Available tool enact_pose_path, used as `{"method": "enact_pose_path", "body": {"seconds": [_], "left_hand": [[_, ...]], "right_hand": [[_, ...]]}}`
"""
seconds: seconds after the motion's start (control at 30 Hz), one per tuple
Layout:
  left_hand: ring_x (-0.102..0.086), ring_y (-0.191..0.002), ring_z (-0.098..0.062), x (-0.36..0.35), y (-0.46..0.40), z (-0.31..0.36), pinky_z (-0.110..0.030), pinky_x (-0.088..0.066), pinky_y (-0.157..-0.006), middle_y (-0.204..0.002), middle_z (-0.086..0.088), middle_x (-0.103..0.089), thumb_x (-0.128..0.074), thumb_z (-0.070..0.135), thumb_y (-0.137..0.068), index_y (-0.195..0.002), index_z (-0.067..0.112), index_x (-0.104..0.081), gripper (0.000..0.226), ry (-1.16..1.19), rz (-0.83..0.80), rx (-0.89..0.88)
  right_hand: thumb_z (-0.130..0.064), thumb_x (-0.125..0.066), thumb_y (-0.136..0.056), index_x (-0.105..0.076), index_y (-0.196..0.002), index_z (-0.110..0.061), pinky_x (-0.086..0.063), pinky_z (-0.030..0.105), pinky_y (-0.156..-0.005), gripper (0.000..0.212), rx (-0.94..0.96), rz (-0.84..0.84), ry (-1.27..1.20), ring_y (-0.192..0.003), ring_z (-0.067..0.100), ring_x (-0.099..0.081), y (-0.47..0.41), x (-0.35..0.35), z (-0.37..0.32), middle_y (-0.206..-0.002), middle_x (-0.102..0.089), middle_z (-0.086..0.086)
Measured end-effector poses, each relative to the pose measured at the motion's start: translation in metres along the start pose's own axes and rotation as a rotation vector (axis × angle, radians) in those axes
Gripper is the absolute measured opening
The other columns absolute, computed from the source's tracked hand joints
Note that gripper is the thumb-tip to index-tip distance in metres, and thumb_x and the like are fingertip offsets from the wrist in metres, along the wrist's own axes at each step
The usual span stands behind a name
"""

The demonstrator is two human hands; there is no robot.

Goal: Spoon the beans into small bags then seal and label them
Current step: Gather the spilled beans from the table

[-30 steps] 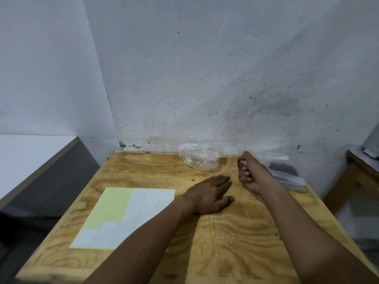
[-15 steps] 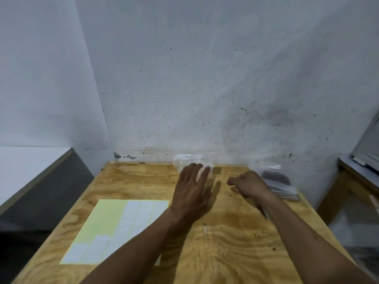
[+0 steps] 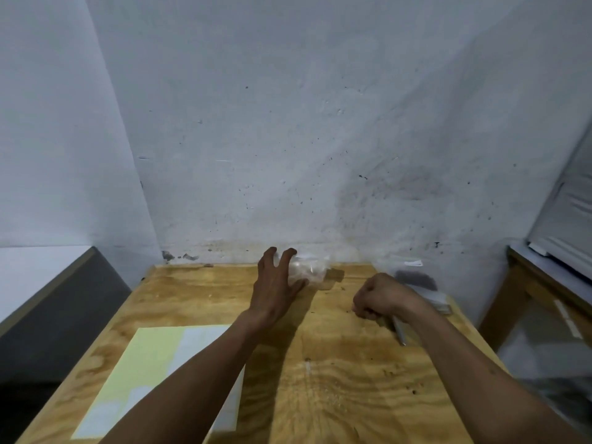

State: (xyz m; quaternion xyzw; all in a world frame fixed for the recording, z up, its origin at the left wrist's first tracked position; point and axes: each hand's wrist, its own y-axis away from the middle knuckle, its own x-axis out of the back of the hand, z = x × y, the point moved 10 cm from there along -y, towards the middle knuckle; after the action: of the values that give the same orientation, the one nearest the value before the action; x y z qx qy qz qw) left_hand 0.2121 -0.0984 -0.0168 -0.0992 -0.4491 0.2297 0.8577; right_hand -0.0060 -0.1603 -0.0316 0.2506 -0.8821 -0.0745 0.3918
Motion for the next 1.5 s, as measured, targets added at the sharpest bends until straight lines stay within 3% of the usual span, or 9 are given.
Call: {"method": "enact_pose_path", "body": {"seconds": [0.17,0.27,0.53,0.83,0.97,1.07,1.2,1.37,1.5], "left_hand": [[-0.027,-0.146,-0.032,0.004,0.004,0.051,-0.045,-0.047,-0.102,-0.161,-0.014,-0.022,-0.069,0.045,-0.092,-0.148,0.025,-0.043,0.065,0.032,0.069,-0.151],[-0.029,-0.145,-0.032,0.001,0.007,0.097,-0.041,-0.046,-0.1,-0.159,-0.015,-0.026,-0.071,0.043,-0.091,-0.147,0.023,-0.045,0.064,0.088,0.085,-0.247],[-0.028,-0.147,-0.03,-0.048,0.047,0.242,-0.042,-0.046,-0.101,-0.16,-0.013,-0.025,-0.071,0.043,-0.092,-0.147,0.024,-0.045,0.064,0.27,-0.032,-0.507],[-0.042,-0.136,-0.04,-0.139,0.167,0.386,-0.045,-0.05,-0.098,-0.152,-0.02,-0.036,-0.078,0.036,-0.085,-0.142,0.021,-0.051,0.065,0.316,-0.256,-0.792],[-0.036,-0.141,-0.041,-0.198,0.242,0.406,-0.049,-0.05,-0.1,-0.157,-0.017,-0.027,-0.071,0.037,-0.091,-0.145,0.023,-0.045,0.062,0.291,-0.446,-0.802],[-0.029,-0.144,-0.041,-0.247,0.293,0.398,-0.05,-0.044,-0.104,-0.159,-0.018,-0.024,-0.068,0.033,-0.094,-0.148,0.024,-0.042,0.06,0.223,-0.594,-0.781],[-0.019,-0.15,-0.037,-0.309,0.346,0.379,-0.049,-0.041,-0.109,-0.16,-0.014,-0.017,-0.066,0.03,-0.095,-0.152,0.027,-0.033,0.066,0.051,-0.783,-0.723],[-0.023,-0.146,-0.041,-0.36,0.391,0.354,-0.057,-0.043,-0.104,-0.156,-0.015,-0.021,-0.057,0.042,-0.1,-0.155,0.028,-0.028,0.064,-0.076,-0.916,-0.684],[-0.028,-0.144,-0.043,-0.386,0.408,0.344,-0.053,-0.045,-0.102,-0.159,-0.02,-0.02,-0.057,0.045,-0.099,-0.154,0.029,-0.026,0.066,-0.219,-0.953,-0.679]], "right_hand": [[-0.003,-0.076,-0.082,-0.066,-0.067,-0.006,-0.051,0.019,-0.051,0.018,-0.022,0.047,-0.046,-0.054,0.014,-0.065,0.027,0.026,0.012,-0.066,-0.069,0.011],[-0.014,-0.083,-0.076,-0.073,-0.083,-0.01,-0.058,0.034,-0.072,0.012,-0.038,0.063,-0.031,-0.073,0.023,-0.07,0.051,0.045,0.024,-0.079,-0.075,0.013],[-0.007,-0.078,-0.082,-0.076,-0.093,0.005,-0.053,0.027,-0.063,0.016,-0.159,0.261,-0.118,-0.061,0.015,-0.059,0.162,0.115,0.085,-0.074,-0.066,0.011],[-0.006,-0.075,-0.082,-0.068,-0.072,-0.008,-0.043,0.015,-0.044,0.012,-0.435,0.53,-0.185,-0.048,0.011,-0.054,0.311,0.139,0.234,-0.057,-0.061,0.003],[-0.005,-0.074,-0.075,-0.069,-0.062,-0.005,-0.048,0.029,-0.057,0.014,-0.55,0.522,-0.163,-0.057,0.021,-0.061,0.353,0.106,0.312,-0.058,-0.065,0.008],[0.0,-0.083,-0.067,-0.063,-0.043,-0.017,-0.044,0.014,-0.04,0.036,-0.574,0.378,-0.282,-0.035,0.007,-0.056,0.365,0.062,0.363,-0.041,-0.06,-0.006],[-0.005,-0.075,-0.08,-0.063,-0.075,-0.014,-0.052,0.012,-0.046,0.016,-0.753,0.453,-0.346,-0.034,-0.005,-0.055,0.375,0.01,0.461,-0.041,-0.061,-0.015],[-0.013,-0.061,-0.09,-0.057,-0.083,-0.013,-0.055,0.034,-0.092,0.007,-0.942,0.458,-0.275,-0.104,0.03,-0.069,0.376,-0.044,0.526,-0.084,-0.059,0.012],[-0.011,-0.06,-0.091,-0.058,-0.091,-0.01,-0.057,0.042,-0.093,0.003,-0.957,0.406,-0.288,-0.107,0.035,-0.067,0.362,-0.072,0.544,-0.107,-0.07,0.016]]}}
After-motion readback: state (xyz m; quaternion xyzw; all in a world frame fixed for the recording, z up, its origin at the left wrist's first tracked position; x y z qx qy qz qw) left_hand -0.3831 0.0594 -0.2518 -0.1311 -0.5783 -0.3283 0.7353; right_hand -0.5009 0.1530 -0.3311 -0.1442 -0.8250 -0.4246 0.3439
